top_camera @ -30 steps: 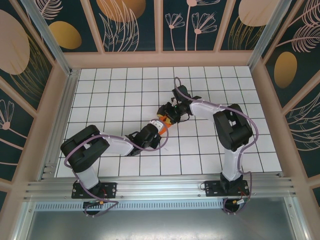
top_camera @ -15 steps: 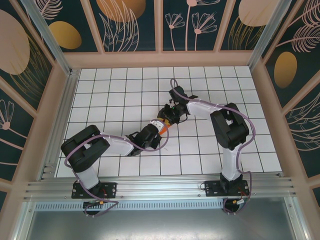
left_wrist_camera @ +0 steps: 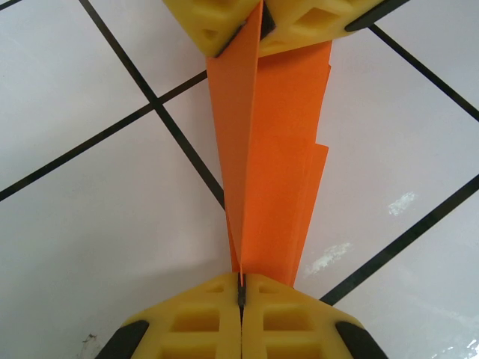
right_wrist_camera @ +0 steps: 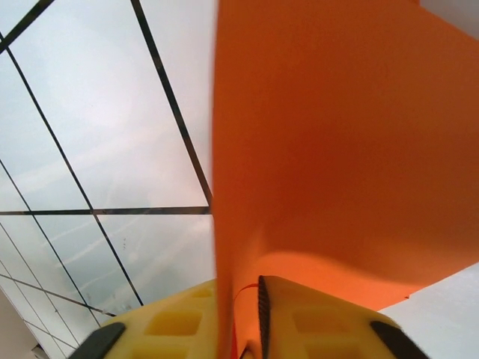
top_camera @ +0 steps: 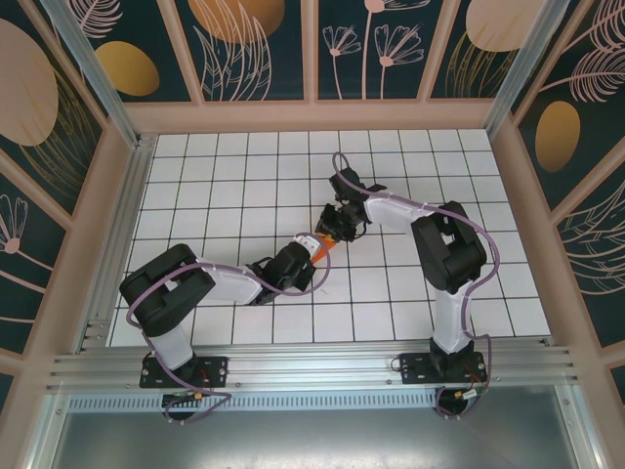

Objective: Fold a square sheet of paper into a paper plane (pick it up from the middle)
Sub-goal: Fold the wing for the fifth time at the center of the table.

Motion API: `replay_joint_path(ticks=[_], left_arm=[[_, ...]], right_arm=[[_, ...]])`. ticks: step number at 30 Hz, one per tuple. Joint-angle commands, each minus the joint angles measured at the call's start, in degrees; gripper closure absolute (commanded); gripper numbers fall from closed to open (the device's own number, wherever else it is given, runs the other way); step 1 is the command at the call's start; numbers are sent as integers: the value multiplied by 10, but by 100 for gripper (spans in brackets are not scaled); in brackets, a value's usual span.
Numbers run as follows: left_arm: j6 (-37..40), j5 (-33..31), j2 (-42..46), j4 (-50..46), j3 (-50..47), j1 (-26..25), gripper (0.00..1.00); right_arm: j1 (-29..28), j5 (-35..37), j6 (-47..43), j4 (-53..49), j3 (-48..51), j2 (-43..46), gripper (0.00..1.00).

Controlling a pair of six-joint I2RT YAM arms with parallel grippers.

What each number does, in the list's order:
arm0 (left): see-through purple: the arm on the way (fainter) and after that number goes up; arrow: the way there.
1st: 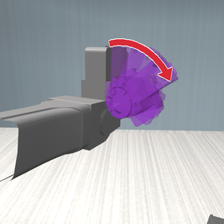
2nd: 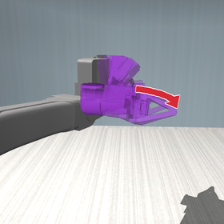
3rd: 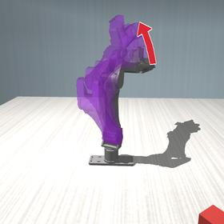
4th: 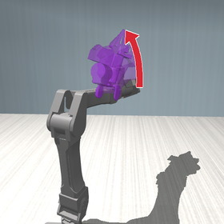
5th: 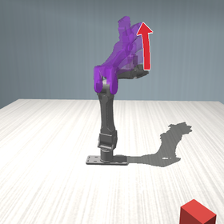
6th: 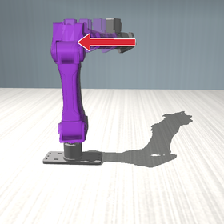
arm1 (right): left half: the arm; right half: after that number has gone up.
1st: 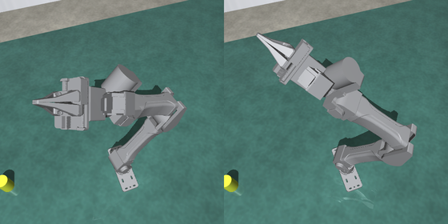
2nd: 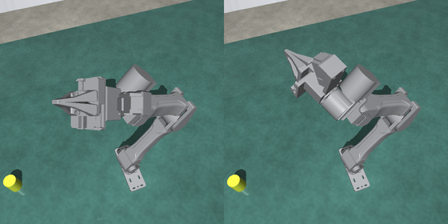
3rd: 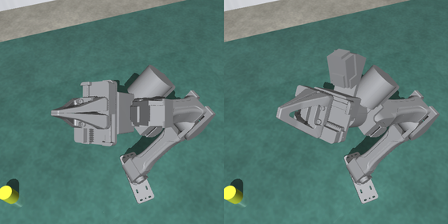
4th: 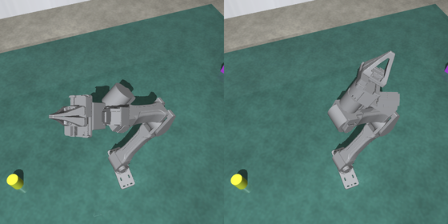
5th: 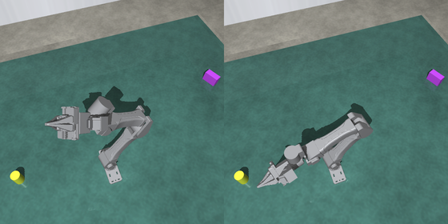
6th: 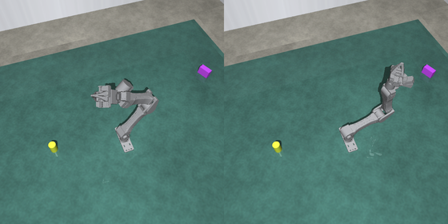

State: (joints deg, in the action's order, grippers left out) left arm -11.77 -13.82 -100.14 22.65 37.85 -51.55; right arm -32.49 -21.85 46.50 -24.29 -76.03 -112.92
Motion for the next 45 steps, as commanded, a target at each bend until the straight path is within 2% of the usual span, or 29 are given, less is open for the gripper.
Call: replay_joint_path(ticks=[1,6,12,29,33,39,45], left_arm=[[5,-9,-15,-38,2,-1,94],[3,-9,-16,-40,2,-1,93],[1,-13,-19,-44,4,-1,93],[-3,-10,-21,-46,6,-1,92],[-9,-3,-13,-49,5,-1,85],[-24,16,16,-60,3,-1,68],[-50,68,53,-62,1,-1,53]], right_arm=[[-6,18,-2,-19,-5,25,88],[-5,22,-6,-18,1,26,89],[-6,14,-7,-14,7,41,84],[-9,-12,-12,3,36,42,88],[-6,0,-35,14,45,40,96],[-3,-2,-84,64,77,59,96],[5,-22,-123,97,95,62,95]])
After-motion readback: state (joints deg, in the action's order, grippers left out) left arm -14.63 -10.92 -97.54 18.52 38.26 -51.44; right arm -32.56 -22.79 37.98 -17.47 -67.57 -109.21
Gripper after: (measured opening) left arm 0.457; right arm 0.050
